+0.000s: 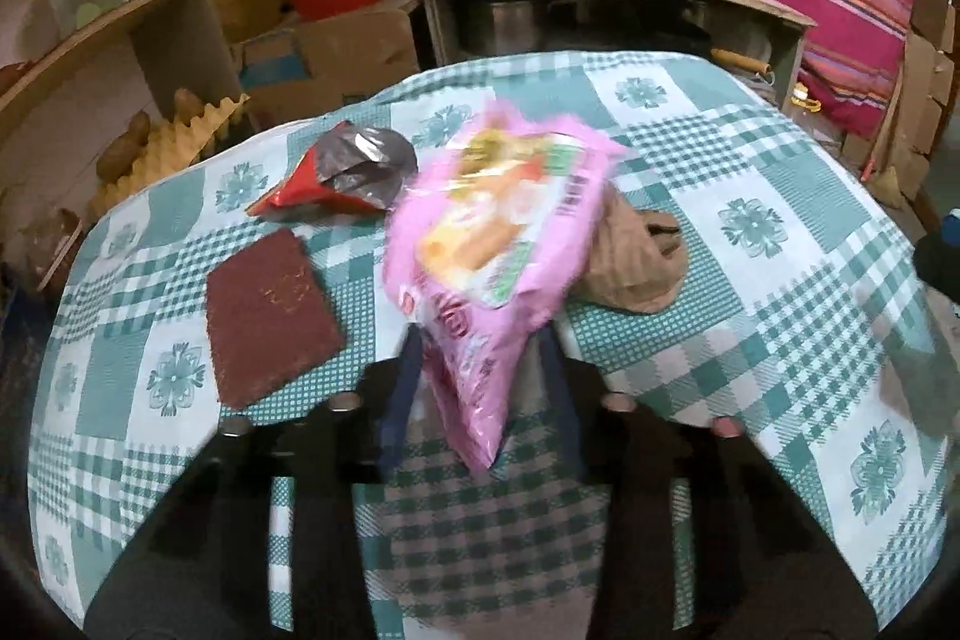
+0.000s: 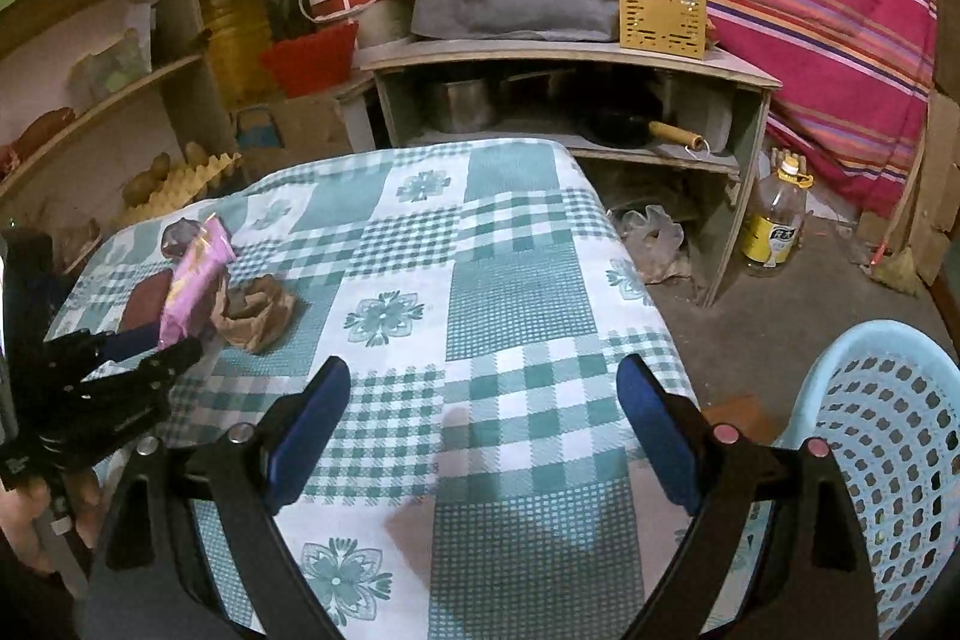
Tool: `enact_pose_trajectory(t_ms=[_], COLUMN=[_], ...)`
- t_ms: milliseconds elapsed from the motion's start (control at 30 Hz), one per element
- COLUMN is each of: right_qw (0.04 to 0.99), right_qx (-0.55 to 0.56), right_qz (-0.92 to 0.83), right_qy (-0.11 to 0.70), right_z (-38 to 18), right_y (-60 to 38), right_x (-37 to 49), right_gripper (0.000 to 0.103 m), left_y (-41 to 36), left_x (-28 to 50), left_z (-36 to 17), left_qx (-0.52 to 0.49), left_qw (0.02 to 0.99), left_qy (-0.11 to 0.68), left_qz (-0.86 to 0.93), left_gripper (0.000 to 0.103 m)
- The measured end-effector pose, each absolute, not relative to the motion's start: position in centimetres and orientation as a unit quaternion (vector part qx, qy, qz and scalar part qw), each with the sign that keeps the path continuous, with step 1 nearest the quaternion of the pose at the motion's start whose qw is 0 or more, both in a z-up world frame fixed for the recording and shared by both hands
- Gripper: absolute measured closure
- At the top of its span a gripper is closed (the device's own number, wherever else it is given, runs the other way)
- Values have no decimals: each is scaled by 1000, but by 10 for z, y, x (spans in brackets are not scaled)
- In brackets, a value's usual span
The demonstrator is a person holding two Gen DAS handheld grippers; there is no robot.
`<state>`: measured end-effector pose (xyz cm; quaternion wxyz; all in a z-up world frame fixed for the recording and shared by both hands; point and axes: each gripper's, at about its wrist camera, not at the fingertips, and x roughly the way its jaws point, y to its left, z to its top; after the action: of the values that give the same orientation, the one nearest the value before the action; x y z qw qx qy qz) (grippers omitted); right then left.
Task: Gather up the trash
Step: 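Grasp the brown crumpled paper with the right tool while the left tool holds the bag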
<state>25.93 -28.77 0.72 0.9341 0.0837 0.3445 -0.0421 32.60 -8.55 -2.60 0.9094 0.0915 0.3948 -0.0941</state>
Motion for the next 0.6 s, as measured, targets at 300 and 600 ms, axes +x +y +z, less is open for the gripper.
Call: enact_pose_trajectory(t_ms=[300, 600], right_qw=[935, 933], right_qx=[72, 50], right_qz=[-34, -7], right_qy=[346, 358], right_z=[8, 7], right_y=[-267, -220], right_x=[263, 279], right_gripper=[14, 14], left_y=[-80, -33], left_x=[304, 293], left_z=[-8, 13], left_qx=[132, 107], left_qw=[921, 935], left_qy=[356, 334], left_qz=[-83, -51], left_gripper=[86, 86])
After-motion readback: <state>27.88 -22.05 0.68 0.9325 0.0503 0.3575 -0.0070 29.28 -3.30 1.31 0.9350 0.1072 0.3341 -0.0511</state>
